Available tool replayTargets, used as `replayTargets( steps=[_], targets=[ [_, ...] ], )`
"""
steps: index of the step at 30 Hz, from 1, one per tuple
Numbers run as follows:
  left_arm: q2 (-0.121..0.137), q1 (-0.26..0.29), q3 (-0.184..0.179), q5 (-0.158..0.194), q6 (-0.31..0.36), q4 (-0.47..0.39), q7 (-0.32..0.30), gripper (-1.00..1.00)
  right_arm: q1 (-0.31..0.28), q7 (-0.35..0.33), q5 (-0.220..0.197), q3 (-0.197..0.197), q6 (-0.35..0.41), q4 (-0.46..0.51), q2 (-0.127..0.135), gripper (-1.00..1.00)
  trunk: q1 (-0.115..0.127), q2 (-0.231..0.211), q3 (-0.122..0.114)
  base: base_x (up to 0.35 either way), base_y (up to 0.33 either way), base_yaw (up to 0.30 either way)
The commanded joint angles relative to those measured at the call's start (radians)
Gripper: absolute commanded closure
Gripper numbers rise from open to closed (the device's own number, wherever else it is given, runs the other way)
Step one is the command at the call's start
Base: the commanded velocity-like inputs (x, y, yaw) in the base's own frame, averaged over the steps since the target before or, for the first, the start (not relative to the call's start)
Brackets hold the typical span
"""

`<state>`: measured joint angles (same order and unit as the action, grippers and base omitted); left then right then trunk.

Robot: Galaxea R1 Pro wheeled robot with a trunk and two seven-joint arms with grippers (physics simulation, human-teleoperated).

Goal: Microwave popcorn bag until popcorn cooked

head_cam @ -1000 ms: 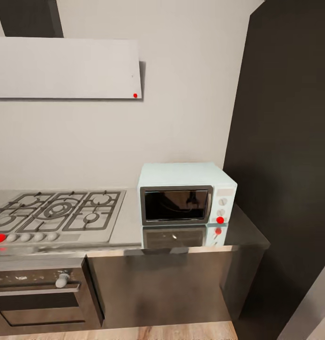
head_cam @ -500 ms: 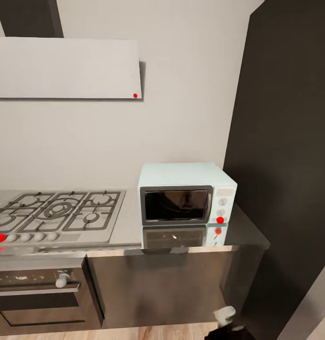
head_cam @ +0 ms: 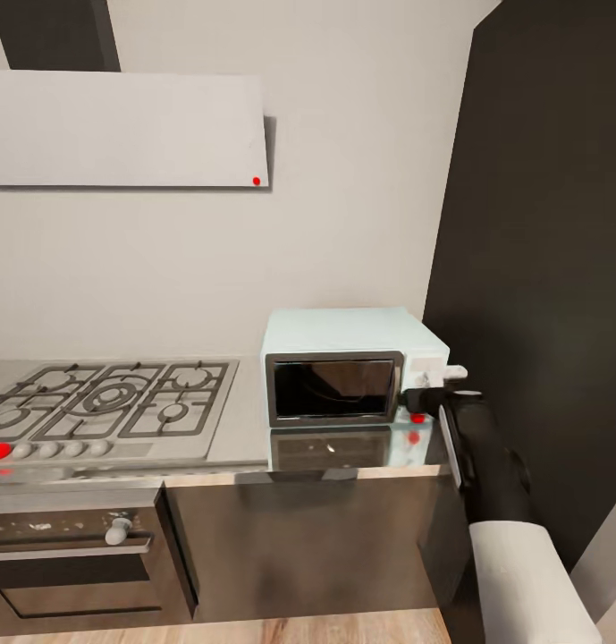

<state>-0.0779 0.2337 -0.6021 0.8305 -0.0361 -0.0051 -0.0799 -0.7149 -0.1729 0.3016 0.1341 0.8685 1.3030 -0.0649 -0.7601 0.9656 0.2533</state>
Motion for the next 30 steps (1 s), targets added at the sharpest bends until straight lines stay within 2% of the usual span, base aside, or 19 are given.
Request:
replayTargets(
  steps=[1,3,4,6,9,10,12,15,24,25,29,30],
  targets=[
    [0.000,0.001,-0.008,0.010,-0.004,0.002,-0.004,-1.00,-0.013,-0.008,0.010,0.009,-0.004,-0.001,0.000,-1.00,0.000,0.001,0.001,0.000,0.000,0.000],
    [0.000,0.001,-0.008,0.010,-0.004,0.002,-0.004,-1.00,-0.021,-0.004,0.009,0.020,-0.044,-0.006,-0.001,-1.00,0.000,0.001,0.001,0.000,0.000,0.000],
    [0.000,0.001,-0.008,0.010,-0.004,0.002,-0.004,-1.00,-0.023,-0.002,0.008,0.037,-0.099,-0.020,-0.004,-1.00,0.000,0.001,0.001,0.000,0.000,0.000],
    [0.000,0.001,-0.008,0.010,-0.005,0.002,-0.004,-1.00,-0.025,0.003,0.011,0.111,-0.289,-0.106,-0.008,-1.00,0.000,0.001,0.001,0.000,0.000,0.000],
    [0.000,0.001,-0.008,0.010,-0.005,0.002,-0.004,-1.00,-0.025,-0.002,0.015,0.171,-0.504,-0.254,0.002,-1.00,0.000,0.001,0.001,0.000,0.000,0.000],
    [0.000,0.001,-0.008,0.010,-0.005,0.002,-0.004,-1.00,-0.024,-0.005,0.017,0.180,-0.550,-0.300,0.005,-1.00,0.000,0.001,0.001,0.000,0.000,0.000],
    [0.001,0.001,-0.008,0.009,-0.005,0.002,-0.004,-1.00,-0.024,-0.011,0.014,0.186,-0.587,-0.338,0.011,-1.00,0.000,0.001,0.001,0.000,0.000,0.000],
    [0.001,0.001,-0.009,0.007,-0.005,0.002,-0.004,-1.00,-0.024,-0.020,0.010,0.189,-0.596,-0.358,0.028,-1.00,0.000,0.001,0.001,0.000,0.000,0.000],
    [0.001,0.001,-0.009,0.007,-0.005,0.001,-0.004,-1.00,-0.024,-0.047,0.016,0.189,-0.586,-0.421,0.033,-1.00,0.000,0.001,0.001,0.000,0.000,0.000],
    [0.001,0.001,-0.010,0.007,-0.005,0.001,-0.004,-1.00,-0.024,-0.047,0.015,0.189,-0.573,-0.422,0.033,-1.00,0.000,0.001,0.001,0.000,0.000,0.000],
    [0.000,0.001,-0.009,0.007,-0.005,0.002,-0.004,-1.00,-0.024,-0.046,0.019,0.190,-0.445,-0.421,0.033,-1.00,0.000,0.001,0.001,0.000,-0.002,0.000],
    [0.000,0.001,-0.009,0.008,-0.005,0.001,-0.004,-1.00,-0.024,-0.046,0.019,0.190,-0.435,-0.421,0.033,-1.00,0.000,0.001,0.001,0.000,-0.067,0.000]
  ],
)
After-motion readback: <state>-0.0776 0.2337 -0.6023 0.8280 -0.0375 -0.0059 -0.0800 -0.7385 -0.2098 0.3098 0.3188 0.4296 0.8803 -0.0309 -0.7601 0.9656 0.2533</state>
